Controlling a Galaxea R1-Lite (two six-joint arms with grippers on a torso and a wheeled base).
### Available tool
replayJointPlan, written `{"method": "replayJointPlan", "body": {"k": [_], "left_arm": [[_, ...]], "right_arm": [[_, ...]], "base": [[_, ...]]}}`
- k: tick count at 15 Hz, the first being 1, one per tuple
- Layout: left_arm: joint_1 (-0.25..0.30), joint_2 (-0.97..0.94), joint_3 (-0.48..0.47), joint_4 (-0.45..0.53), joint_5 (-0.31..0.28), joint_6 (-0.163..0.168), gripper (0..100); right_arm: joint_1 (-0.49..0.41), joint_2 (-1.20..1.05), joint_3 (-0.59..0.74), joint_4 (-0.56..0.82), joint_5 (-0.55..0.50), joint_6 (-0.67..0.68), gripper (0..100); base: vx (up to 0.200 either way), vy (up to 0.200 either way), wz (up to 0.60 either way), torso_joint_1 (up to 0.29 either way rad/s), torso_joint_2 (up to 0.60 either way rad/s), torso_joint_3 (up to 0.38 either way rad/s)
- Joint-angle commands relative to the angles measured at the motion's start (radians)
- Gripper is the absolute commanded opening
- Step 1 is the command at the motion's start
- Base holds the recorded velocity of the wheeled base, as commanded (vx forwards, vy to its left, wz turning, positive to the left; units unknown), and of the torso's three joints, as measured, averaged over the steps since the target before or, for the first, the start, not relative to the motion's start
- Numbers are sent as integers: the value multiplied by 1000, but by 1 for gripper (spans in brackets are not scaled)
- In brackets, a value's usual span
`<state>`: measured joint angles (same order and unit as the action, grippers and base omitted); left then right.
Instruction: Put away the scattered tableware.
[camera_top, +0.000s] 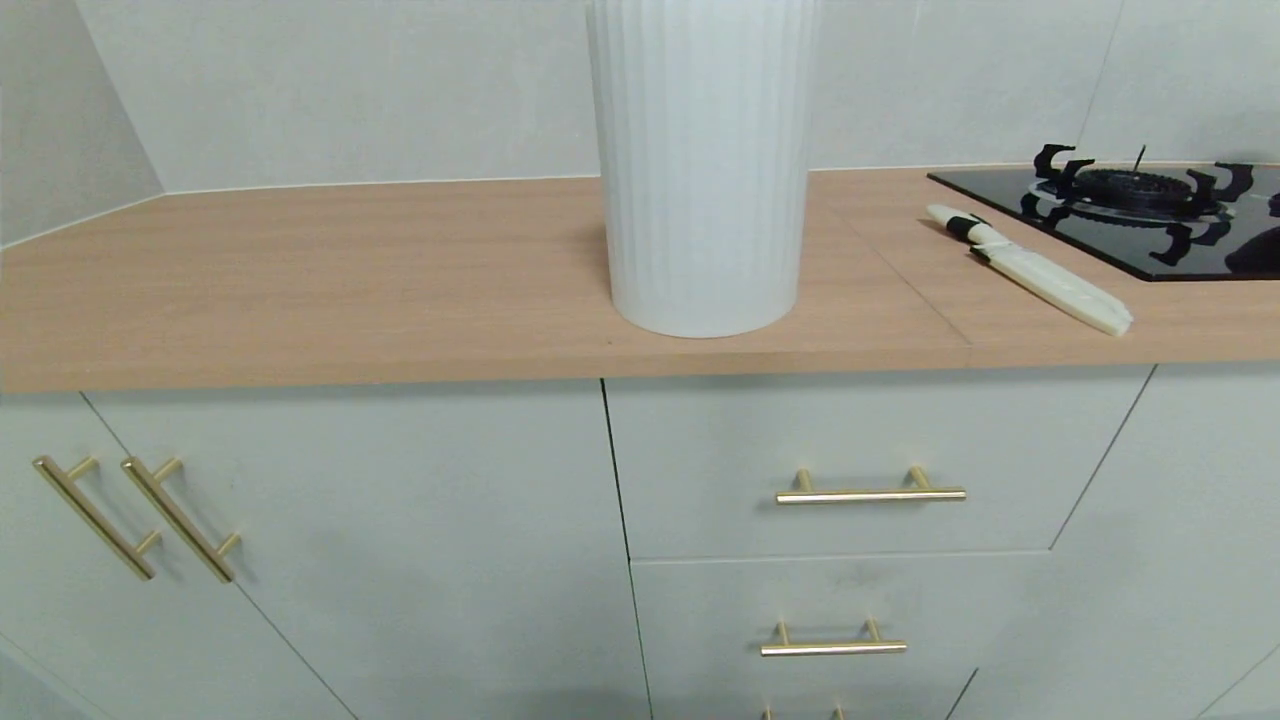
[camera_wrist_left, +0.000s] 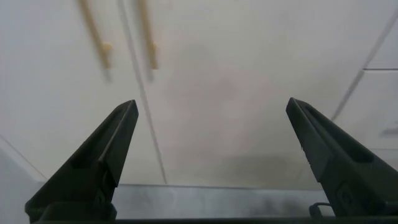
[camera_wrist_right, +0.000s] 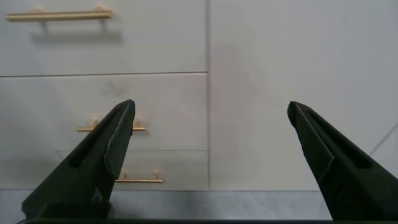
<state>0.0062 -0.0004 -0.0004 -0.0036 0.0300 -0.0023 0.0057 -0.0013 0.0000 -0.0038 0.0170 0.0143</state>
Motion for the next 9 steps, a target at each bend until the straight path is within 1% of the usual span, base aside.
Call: {"method": "replayJointPlan", "body": {"k": [1, 9], "left_arm": [[0, 0, 0, 1, 1, -1, 100], [0, 0, 0, 1, 1, -1, 100]], "right_arm": [[-1, 1, 0, -1, 1, -2, 100], [0, 1, 0, -1, 1, -2, 100]], "base": [[0, 0, 0, 0, 0, 0], [0, 0, 0, 0, 0, 0]]}}
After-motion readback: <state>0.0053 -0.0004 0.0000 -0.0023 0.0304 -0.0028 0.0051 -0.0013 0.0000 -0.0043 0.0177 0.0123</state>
